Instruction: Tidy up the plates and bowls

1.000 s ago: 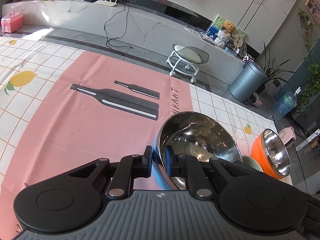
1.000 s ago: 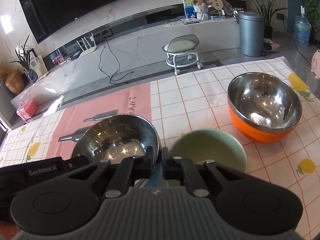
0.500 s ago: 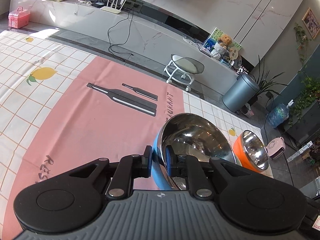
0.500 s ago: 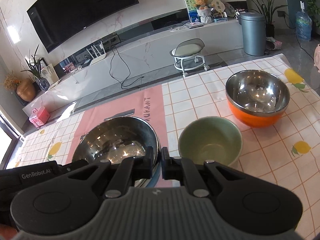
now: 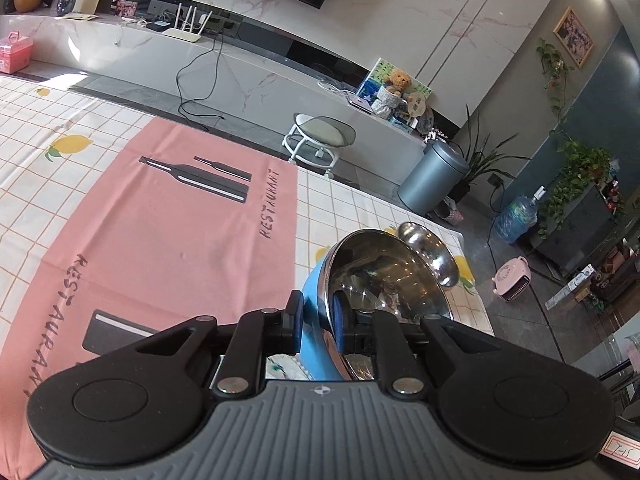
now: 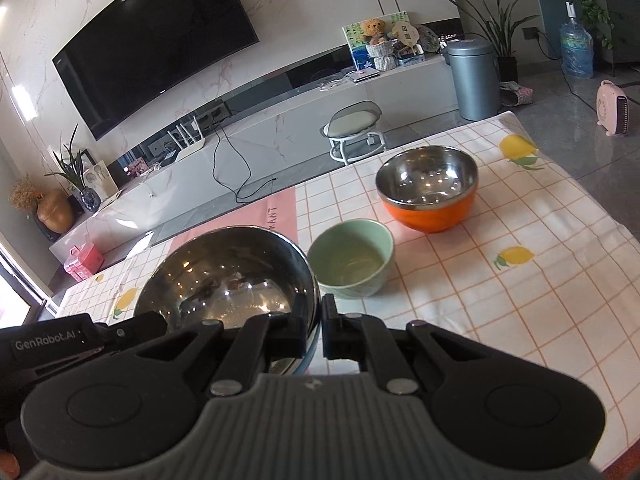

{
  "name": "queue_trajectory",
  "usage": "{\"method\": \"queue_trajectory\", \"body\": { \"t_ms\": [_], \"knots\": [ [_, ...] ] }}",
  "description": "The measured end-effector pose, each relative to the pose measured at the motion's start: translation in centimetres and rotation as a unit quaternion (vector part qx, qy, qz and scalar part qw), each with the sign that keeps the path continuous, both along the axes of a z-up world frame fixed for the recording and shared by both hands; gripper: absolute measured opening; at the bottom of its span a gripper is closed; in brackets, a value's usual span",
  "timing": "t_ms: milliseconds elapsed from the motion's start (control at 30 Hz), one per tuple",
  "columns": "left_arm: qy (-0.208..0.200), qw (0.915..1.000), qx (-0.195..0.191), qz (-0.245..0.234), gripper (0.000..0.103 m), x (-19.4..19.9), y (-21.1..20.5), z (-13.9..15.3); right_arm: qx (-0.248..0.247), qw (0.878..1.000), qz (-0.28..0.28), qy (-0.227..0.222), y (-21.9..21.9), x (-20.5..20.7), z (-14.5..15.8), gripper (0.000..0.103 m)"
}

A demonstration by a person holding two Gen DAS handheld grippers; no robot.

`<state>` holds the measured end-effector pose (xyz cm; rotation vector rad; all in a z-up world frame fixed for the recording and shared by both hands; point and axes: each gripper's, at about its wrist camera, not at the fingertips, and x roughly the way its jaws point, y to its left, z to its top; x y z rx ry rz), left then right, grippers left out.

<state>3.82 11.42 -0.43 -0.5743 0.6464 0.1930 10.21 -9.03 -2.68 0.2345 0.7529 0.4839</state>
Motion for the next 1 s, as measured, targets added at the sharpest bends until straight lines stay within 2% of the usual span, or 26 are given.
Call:
{"method": "queue_trajectory", "body": {
  "t_ms": [333, 533, 733, 1000],
  "knots": [
    [0.018, 0.9969, -0.032, -0.07, 0.016, 1.0, -5.4, -1.9, 0.002, 0.998, -0.063, -0.004, -7.9, -2.1, -0.2, 0.004],
    [0.045, 0.9921, -0.043, -0.108, 0.016, 1.7, -8.2, -4.0, 0.0, 0.995, -0.098, 0.005, -11.6, -2.5, -1.2, 0.004],
    [0.074, 0.9892, -0.047, -0.118, 0.016, 1.8, -9.7, -6.2, -0.003, 0.993, -0.113, 0.033, -13.4, -2.4, -3.4, 0.004],
    [0.093, 0.988, -0.048, -0.114, 0.016, 1.7, -9.7, -7.4, -0.005, 0.993, -0.109, 0.051, -13.0, -2.0, -5.2, 0.005]
  ]
}}
